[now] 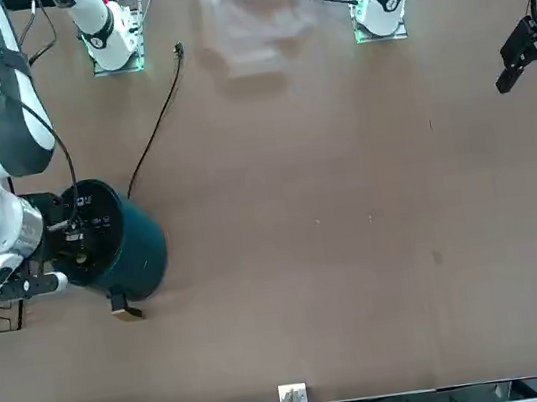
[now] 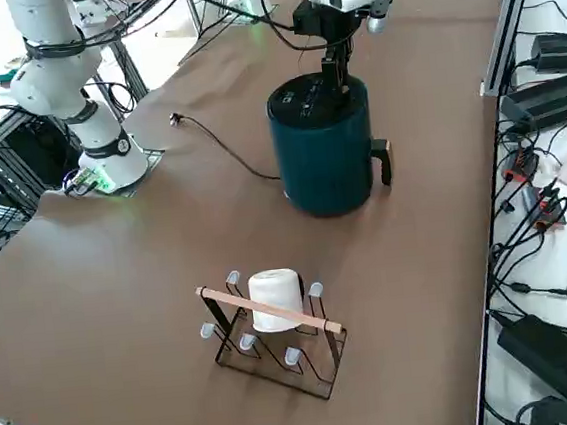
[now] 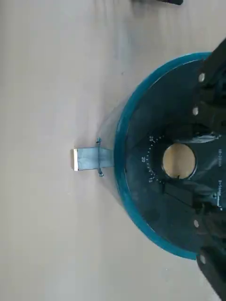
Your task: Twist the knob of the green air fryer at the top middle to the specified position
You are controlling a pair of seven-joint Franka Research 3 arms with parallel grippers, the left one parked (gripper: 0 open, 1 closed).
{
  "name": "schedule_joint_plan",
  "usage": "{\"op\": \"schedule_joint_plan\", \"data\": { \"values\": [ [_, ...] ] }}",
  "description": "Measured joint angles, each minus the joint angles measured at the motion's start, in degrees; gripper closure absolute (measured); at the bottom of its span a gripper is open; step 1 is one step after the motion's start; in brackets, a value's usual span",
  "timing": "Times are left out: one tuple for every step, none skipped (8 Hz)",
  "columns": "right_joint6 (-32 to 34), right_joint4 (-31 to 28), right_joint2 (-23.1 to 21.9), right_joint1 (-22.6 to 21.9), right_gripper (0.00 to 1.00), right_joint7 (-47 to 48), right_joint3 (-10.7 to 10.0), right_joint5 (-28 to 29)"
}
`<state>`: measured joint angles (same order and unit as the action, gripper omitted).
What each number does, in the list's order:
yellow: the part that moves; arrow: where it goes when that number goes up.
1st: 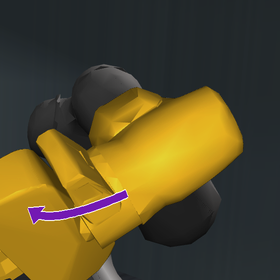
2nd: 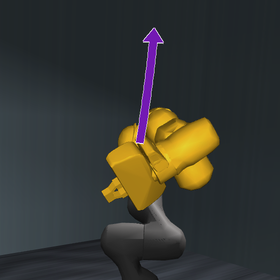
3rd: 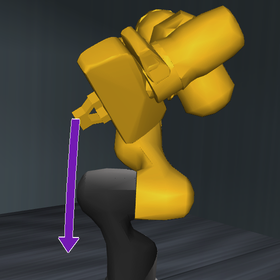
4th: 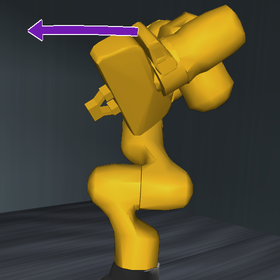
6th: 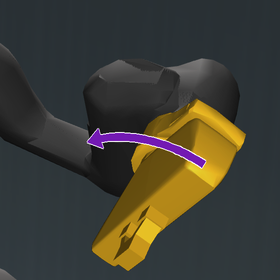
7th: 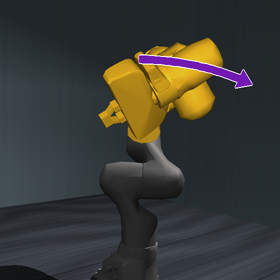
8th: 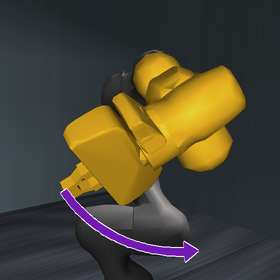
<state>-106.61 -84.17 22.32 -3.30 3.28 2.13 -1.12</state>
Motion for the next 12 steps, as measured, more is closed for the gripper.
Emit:
{"op": "schedule_joint_plan", "data": {
  "values": [
    [0.0,0.0,0.0,0.0,0.53,0.0,0.0,0.0],
    [0.1,0.0,0.0,0.0,0.54,-0.1,0.0,0.0],
    [0.1,0.0,0.0,0.0,0.54,-0.2,0.0,0.0],
    [0.2,0.0,0.0,0.0,0.54,-0.8,0.0,0.0],
    [0.4,0.0,0.0,0.0,0.54,-2.5,0.0,0.0],
    [0.4,0.0,0.0,0.0,0.54,-6.2,0.0,0.0],
    [0.4,0.0,0.0,0.1,0.54,-10.6,0.0,0.0],
    [0.5,0.0,0.0,0.2,0.54,-15.2,0.0,0.0],
    [0.5,0.0,0.0,0.2,0.54,-19.7,0.0,0.1],
    [0.5,0.1,0.0,0.3,0.54,-23.8,0.0,0.1],
    [0.5,0.1,0.0,0.3,0.54,-27.3,0.0,0.1],
    [0.4,0.1,0.0,0.4,0.54,-30.6,0.0,0.0]
  ]
}}
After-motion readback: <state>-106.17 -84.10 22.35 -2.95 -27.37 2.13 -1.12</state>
